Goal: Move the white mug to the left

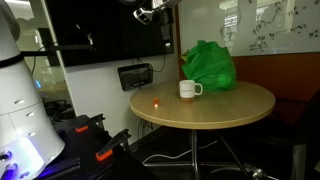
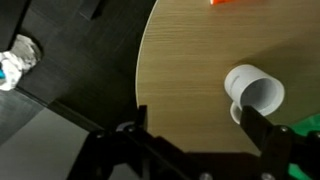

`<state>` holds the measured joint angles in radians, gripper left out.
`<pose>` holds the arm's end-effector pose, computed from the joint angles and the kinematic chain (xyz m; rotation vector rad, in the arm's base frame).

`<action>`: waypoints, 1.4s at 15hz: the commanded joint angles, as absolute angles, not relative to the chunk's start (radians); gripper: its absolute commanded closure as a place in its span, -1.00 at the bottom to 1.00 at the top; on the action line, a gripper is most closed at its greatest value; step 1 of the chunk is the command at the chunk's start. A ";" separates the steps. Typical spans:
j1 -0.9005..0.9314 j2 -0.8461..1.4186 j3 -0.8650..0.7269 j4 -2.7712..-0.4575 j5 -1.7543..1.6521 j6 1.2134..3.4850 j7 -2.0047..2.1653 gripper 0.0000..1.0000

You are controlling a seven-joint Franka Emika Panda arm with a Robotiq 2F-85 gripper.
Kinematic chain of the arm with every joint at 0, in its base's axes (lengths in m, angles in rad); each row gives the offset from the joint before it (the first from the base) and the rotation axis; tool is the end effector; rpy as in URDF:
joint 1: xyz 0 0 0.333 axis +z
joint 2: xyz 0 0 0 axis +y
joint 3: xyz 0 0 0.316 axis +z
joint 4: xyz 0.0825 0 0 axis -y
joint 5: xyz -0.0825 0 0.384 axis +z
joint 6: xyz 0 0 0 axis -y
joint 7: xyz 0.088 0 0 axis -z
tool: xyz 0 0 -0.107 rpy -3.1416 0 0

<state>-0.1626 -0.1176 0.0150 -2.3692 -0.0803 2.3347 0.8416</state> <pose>0.4863 -0.0736 0.3796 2.7735 -1.4020 0.1542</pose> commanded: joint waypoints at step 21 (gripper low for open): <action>0.021 0.429 -0.114 -1.947 -0.075 2.302 1.196 -1.00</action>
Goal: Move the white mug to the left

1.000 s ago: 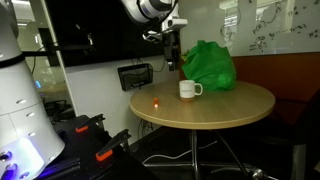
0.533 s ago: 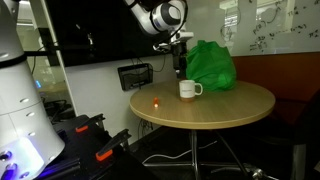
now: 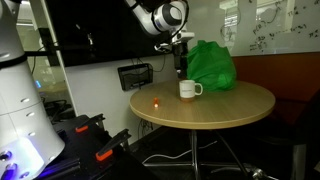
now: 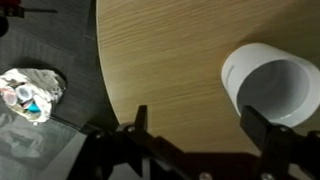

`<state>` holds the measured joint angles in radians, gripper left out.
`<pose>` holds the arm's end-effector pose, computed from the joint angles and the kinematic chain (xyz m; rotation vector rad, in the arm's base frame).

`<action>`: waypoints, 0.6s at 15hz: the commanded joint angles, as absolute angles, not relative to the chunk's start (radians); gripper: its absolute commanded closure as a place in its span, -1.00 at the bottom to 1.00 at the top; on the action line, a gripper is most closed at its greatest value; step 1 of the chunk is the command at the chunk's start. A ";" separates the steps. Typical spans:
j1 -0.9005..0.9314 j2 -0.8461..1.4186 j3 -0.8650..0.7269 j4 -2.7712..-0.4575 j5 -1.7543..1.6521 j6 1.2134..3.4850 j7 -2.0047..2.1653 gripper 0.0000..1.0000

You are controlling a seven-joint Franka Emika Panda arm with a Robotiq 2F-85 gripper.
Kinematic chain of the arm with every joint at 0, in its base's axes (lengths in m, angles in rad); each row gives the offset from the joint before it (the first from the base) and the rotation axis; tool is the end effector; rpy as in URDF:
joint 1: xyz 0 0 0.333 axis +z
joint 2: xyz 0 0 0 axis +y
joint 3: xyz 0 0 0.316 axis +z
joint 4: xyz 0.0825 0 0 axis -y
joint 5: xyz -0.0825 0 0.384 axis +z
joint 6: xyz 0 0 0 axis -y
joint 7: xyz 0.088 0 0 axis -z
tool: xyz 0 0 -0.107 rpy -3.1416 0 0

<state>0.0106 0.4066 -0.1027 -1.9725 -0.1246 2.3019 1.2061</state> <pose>0.6028 -0.0563 0.2579 2.4643 -1.6942 0.0061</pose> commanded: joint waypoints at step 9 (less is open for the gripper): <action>0.015 0.559 -0.114 -1.791 0.009 2.292 1.158 -1.00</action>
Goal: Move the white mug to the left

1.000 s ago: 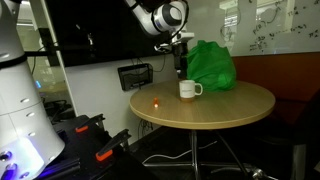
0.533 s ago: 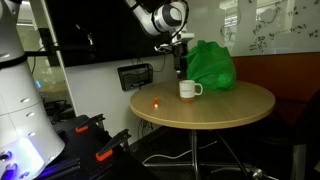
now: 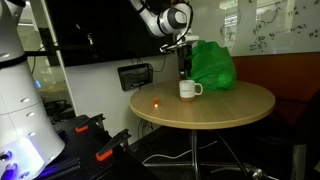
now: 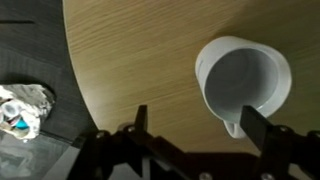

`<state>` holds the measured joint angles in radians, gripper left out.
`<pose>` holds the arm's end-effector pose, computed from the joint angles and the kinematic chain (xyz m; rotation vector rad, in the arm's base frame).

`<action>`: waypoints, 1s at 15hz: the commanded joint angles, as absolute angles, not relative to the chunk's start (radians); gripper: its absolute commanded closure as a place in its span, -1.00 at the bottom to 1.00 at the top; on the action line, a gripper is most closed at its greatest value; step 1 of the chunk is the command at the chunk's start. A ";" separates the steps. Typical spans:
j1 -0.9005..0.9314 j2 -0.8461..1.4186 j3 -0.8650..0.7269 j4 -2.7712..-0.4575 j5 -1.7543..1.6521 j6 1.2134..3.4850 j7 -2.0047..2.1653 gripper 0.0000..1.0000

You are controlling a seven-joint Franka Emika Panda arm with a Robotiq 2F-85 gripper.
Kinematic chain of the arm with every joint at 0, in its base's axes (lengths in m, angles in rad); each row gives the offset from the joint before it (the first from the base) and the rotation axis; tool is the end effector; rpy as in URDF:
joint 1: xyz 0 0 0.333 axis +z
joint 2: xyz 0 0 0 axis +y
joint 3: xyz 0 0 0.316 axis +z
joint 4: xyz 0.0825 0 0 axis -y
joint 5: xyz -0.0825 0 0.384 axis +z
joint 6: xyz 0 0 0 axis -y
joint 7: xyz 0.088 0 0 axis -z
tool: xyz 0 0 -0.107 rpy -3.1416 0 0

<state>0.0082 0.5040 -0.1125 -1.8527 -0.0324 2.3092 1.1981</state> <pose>0.6346 -0.0628 0.2473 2.4591 -1.8069 0.0034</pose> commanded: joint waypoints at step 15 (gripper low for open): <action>0.089 0.698 -0.160 -1.754 0.017 2.379 1.177 0.73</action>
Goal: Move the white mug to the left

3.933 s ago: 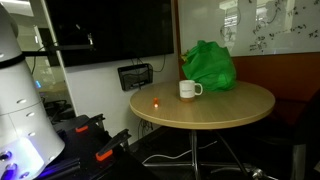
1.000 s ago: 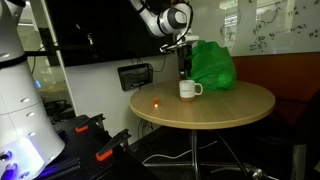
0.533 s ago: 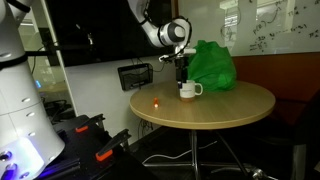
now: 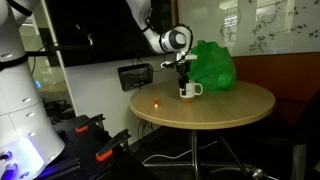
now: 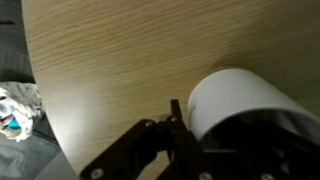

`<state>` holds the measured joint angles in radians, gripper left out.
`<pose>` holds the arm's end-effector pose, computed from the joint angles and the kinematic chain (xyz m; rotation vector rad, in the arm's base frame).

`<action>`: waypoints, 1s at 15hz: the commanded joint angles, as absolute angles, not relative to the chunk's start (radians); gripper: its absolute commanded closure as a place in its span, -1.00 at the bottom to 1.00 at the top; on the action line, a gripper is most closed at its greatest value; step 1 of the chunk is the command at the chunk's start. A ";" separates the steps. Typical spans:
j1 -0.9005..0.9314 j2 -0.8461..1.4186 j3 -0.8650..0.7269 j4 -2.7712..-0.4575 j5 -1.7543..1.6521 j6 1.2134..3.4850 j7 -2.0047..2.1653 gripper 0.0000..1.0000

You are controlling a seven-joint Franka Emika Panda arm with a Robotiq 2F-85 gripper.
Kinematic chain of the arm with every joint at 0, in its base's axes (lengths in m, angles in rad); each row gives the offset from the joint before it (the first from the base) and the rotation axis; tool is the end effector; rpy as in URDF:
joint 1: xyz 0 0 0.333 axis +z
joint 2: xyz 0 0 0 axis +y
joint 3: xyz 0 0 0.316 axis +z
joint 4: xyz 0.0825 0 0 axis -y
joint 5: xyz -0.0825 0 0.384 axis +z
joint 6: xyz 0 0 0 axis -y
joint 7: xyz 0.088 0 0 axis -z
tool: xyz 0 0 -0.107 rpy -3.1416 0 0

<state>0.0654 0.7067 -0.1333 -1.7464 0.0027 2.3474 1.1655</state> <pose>0.6516 -0.0383 0.1635 2.4819 -1.7127 -0.0608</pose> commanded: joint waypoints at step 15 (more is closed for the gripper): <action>0.137 0.525 -0.101 -1.976 0.015 2.590 0.888 0.95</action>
